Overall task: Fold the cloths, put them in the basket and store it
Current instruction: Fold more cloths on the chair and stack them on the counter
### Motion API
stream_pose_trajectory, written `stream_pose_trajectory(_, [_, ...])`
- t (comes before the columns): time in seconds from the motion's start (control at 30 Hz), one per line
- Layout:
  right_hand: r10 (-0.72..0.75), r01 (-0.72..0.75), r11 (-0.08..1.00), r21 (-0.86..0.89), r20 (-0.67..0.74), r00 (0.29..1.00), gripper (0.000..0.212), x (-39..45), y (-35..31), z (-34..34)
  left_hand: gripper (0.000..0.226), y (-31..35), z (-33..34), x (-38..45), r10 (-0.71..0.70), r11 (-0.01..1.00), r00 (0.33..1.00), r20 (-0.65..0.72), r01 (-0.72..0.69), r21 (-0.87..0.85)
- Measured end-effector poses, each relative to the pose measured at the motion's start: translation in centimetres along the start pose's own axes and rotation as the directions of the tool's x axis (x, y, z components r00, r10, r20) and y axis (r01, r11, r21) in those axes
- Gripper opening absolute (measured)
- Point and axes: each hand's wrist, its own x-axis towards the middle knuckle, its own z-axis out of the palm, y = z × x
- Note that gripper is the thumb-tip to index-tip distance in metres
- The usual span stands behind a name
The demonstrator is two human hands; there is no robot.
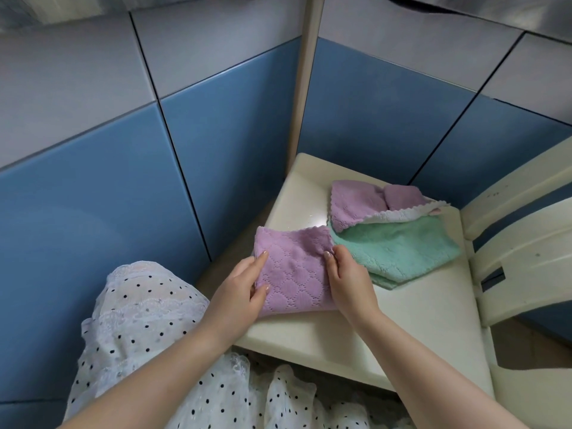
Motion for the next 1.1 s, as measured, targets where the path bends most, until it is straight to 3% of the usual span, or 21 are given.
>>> stream_pose_trajectory(0.27, [0.15, -0.144, 0.987, -0.078, 0.077, 0.986, 0.023, 2.2, 0.3, 0.3, 0.066, 0.5, -2.0, 2.3, -0.168, 0.984, 0.97, 0.175, 0.177, -0.036])
stream_pose_trajectory(0.33, [0.18, -0.176, 0.981, -0.076, 0.054, 0.982, 0.026, 2.2, 0.4, -0.3, 0.062, 0.2, -2.4, 2.0, -0.145, 0.988, 0.986, 0.081, 0.139, 0.069])
stream_pose_trajectory(0.37, [0.148, -0.147, 0.984, -0.105, 0.002, 0.989, 0.029, 2.0, 0.5, -0.5, 0.056, 0.2, -2.5, 1.8, -0.072, 0.984, 0.997, -0.015, 0.074, 0.165])
stream_pose_trajectory(0.43, [-0.078, 0.053, 0.983, -0.177, -0.135, 0.988, 0.033, 1.6, 0.2, -0.5, 0.048, 0.4, -2.0, 1.8, 0.153, 0.931, 0.979, -0.132, -0.098, 0.352])
stream_pose_trajectory(0.5, [-0.332, 0.294, 0.922, -0.25, -0.125, 0.935, 0.039, 1.2, -0.5, 0.7, 0.05, 1.0, -1.0, 2.4, 0.284, 0.841, 0.957, -0.056, -0.22, 0.494])
stream_pose_trajectory(0.57, [-0.434, 0.422, 0.847, -0.323, 0.037, 0.9, 0.047, 0.7, -1.1, 2.5, 0.052, 1.5, 0.3, 3.2, 0.261, 0.772, 0.963, 0.07, -0.251, 0.583])
stream_pose_trajectory(0.63, [-0.403, 0.448, 0.805, -0.39, 0.196, 0.894, 0.052, 0.4, -1.2, 3.7, 0.056, 1.2, 1.2, 3.9, 0.153, 0.74, 0.978, 0.144, -0.21, 0.639])
stream_pose_trajectory(0.73, [-0.326, 0.422, 0.769, -0.479, 0.274, 0.905, 0.064, 1.0, -0.7, 3.5, 0.072, 0.4, 1.6, 4.5, 0.004, 0.705, 0.983, 0.181, -0.131, 0.697])
stream_pose_trajectory(0.83, [-0.195, 0.346, 0.802, -0.487, 0.333, 0.922, 0.085, 1.6, 0.2, 2.6, 0.067, -0.2, 1.5, 4.7, -0.075, 0.756, 0.982, 0.171, -0.056, 0.653])
stream_pose_trajectory(0.97, [-0.146, 0.312, 0.831, -0.461, 0.36, 0.921, 0.093, 2.1, 0.0, 2.2, 0.071, -0.3, 1.3, 4.9, -0.119, 0.841, 0.983, 0.137, 0.026, 0.541])
stream_pose_trajectory(1.03, [-0.153, 0.276, 0.866, -0.417, 0.303, 0.941, 0.085, 2.0, 0.1, 1.8, 0.073, -0.6, 0.9, 4.6, -0.161, 0.898, 0.98, 0.119, 0.096, 0.43])
stream_pose_trajectory(1.1, [-0.174, 0.211, 0.909, -0.359, 0.135, 0.976, 0.067, 1.4, 0.6, 1.1, 0.07, -0.8, 0.3, 3.7, -0.142, 0.958, 0.986, 0.089, 0.114, 0.261])
